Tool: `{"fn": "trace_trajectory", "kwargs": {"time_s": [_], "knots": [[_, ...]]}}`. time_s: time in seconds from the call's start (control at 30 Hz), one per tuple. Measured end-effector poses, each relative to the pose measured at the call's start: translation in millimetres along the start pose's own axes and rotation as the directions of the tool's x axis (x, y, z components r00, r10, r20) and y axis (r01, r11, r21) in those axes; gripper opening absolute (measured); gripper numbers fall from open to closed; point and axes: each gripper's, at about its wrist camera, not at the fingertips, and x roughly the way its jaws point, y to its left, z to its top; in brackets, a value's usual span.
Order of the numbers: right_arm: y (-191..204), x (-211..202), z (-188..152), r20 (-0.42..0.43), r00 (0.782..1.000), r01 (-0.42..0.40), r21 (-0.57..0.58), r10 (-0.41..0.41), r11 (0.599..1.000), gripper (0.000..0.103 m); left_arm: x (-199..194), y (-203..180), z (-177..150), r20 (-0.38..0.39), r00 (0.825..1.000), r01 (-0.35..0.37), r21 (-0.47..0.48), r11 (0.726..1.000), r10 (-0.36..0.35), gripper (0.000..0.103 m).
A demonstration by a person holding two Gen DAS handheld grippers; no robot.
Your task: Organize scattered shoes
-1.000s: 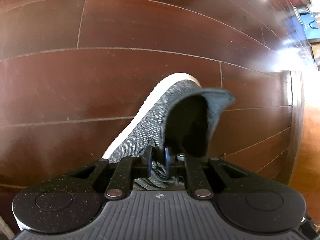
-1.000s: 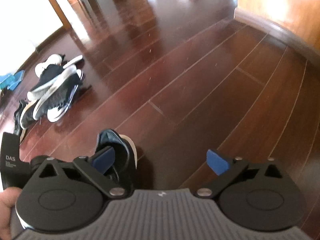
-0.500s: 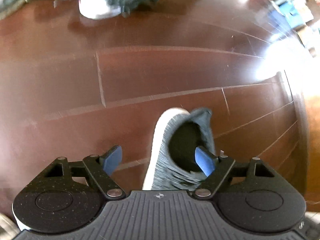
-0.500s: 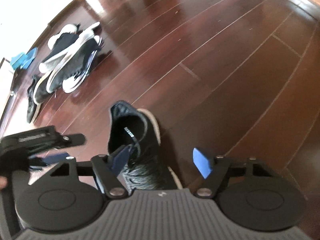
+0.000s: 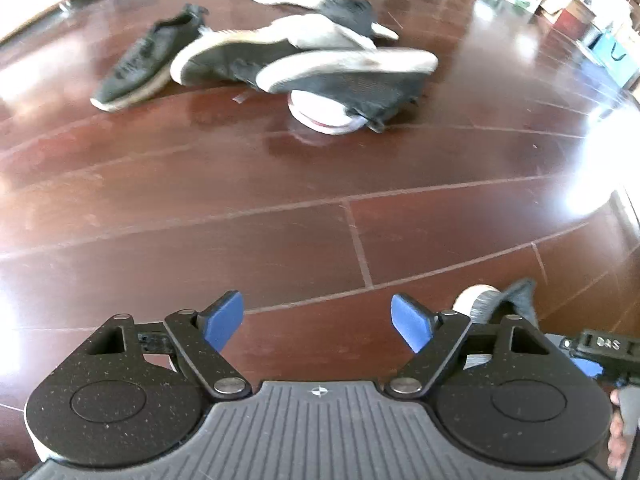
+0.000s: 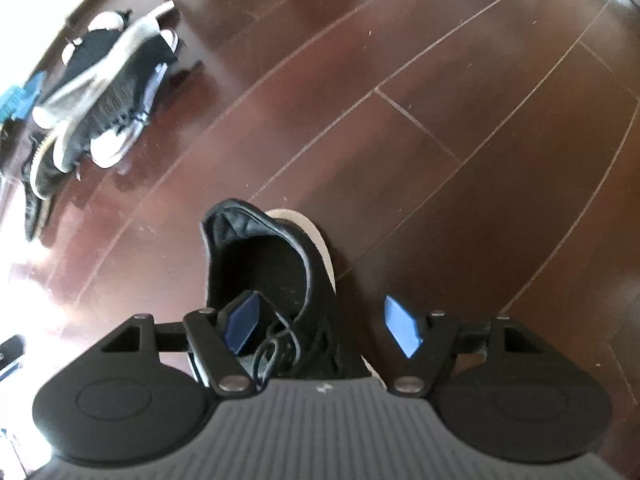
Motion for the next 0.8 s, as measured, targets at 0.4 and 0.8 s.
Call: {"fn": "trace_trajectory", "kwargs": {"time_s": [0.4, 0.8], "knots": [[9, 45, -12, -0.09, 0.994, 0.054, -0.086, -0.062, 0.995, 0.055, -137, 110, 10, 0.086, 0.979, -0.172, -0.116, 0.978, 0.182, 0.089], [32, 47, -13, -0.133, 0.982, 0.111, -0.168, -0.134, 0.98, 0.026, -134, 137, 20, 0.061, 0.996, -0.056, -0.23, 0.972, 0.072, 0.09]]}}
